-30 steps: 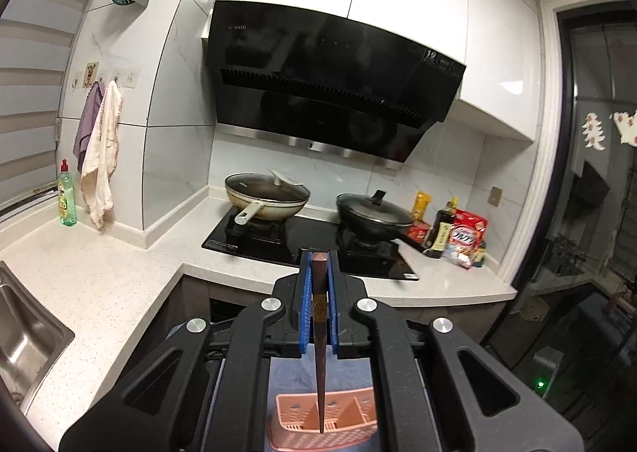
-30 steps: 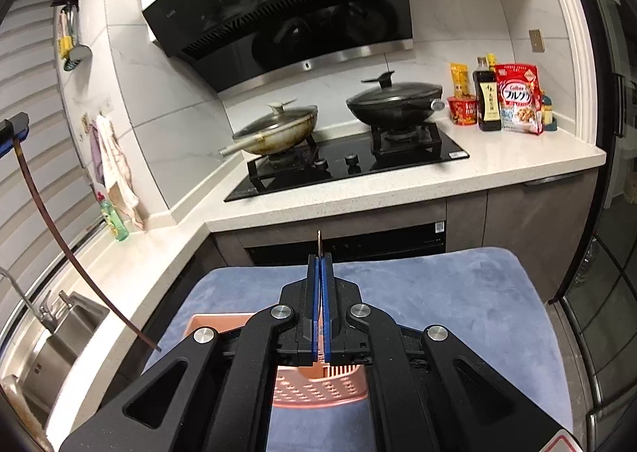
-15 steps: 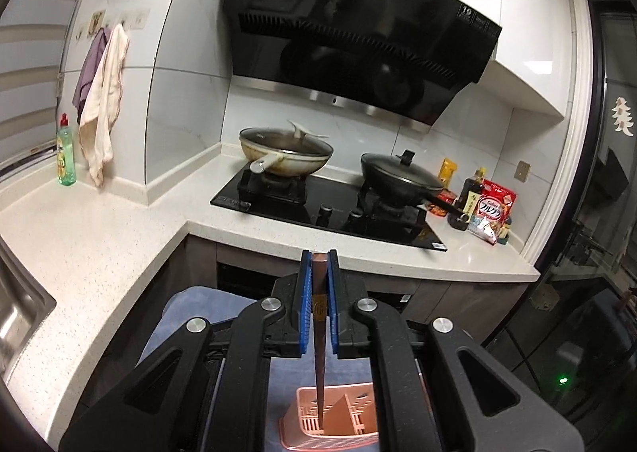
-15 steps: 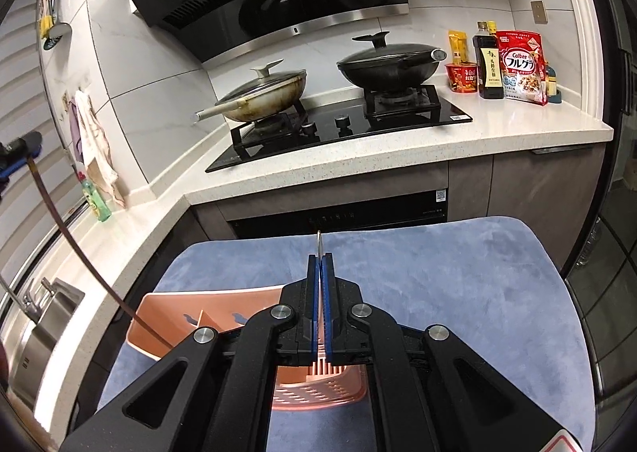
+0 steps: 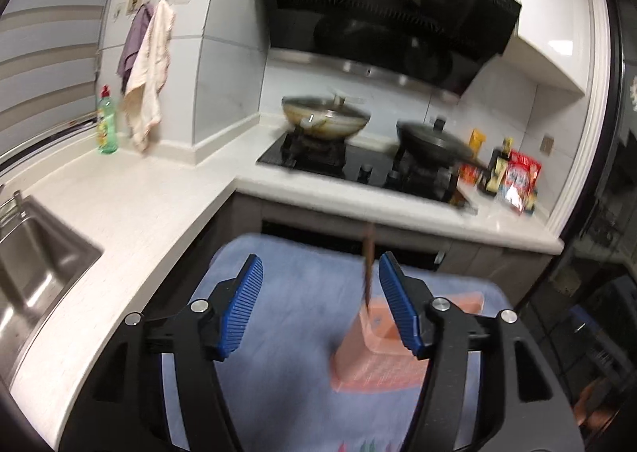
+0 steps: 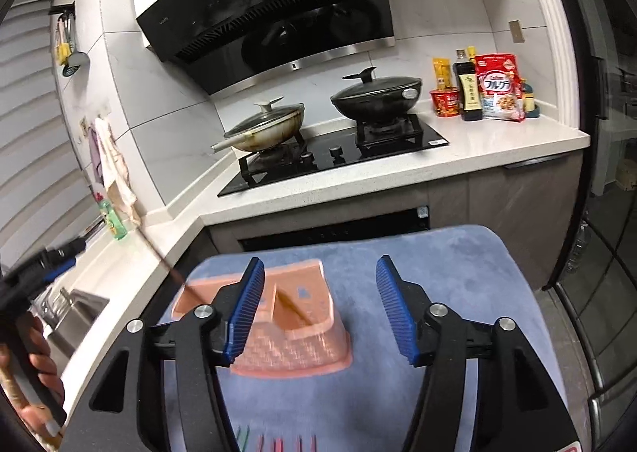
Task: Organize utensils
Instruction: 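Open both tools to release the chopstick and spoon into the holder, then move both open tools back down to the remaining chopsticks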
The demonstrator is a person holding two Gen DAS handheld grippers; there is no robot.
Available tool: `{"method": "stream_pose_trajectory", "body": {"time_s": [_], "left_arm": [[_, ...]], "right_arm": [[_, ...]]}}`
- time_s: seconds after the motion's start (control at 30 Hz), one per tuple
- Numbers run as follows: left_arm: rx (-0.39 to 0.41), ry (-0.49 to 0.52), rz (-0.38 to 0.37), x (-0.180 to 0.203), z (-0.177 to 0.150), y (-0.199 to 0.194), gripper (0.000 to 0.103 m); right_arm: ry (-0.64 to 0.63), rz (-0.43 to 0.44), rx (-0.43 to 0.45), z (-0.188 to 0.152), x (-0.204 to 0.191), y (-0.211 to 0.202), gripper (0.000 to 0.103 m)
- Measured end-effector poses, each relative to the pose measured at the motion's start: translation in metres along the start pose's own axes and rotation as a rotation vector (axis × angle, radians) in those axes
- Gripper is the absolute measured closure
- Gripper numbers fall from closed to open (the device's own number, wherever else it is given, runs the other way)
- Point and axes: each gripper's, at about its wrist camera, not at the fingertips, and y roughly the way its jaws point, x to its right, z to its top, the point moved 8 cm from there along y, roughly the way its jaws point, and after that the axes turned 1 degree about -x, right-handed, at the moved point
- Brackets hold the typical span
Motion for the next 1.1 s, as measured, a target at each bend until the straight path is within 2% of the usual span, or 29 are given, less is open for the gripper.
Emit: {"method": "stream_pose_trajectory", "body": {"time_s": [0.27,0.47,0.57,0.7,0.8,1.03,1.1], "left_arm": [[-0.190,0.029,0.045,-0.025,-0.118,-0.034,0.045],[-0.252,0.068,0.065,-0.026,-0.185,-0.060,0.045],[-0.285,0.072,0.073,-0.023,-0.213,-0.067,0.045],[-0.334,0.073,0.067,-0.018,-0.244,-0.074,0.045],[-0.353,0.078,0.063,-0.016,-0.260,-0.080,0.045],[-0.348,0.099,0.068,-0.012,-0.275,-0.093,0.045],[-0.348,0.092,0.066,-0.014,-0.277,-0.095,0.045]], "right_arm": [[-0.051,-0.025,-0.110,-0.090,0.007,-0.065,0.046],[-0.016,-0.031,-0.210,-0.162,0.010,-0.091,0.046],[-0.036,-0.066,-0.257,-0.195,0.010,-0.095,0.046],[-0.055,-0.075,-0.323,-0.236,0.007,-0.098,0.048],[-0.070,-0.083,-0.354,-0.257,0.005,-0.098,0.058],[-0.090,-0.086,-0.377,-0.279,-0.002,-0.094,0.078],[-0.079,-0.078,-0.385,-0.284,-0.003,-0.091,0.080]]}}
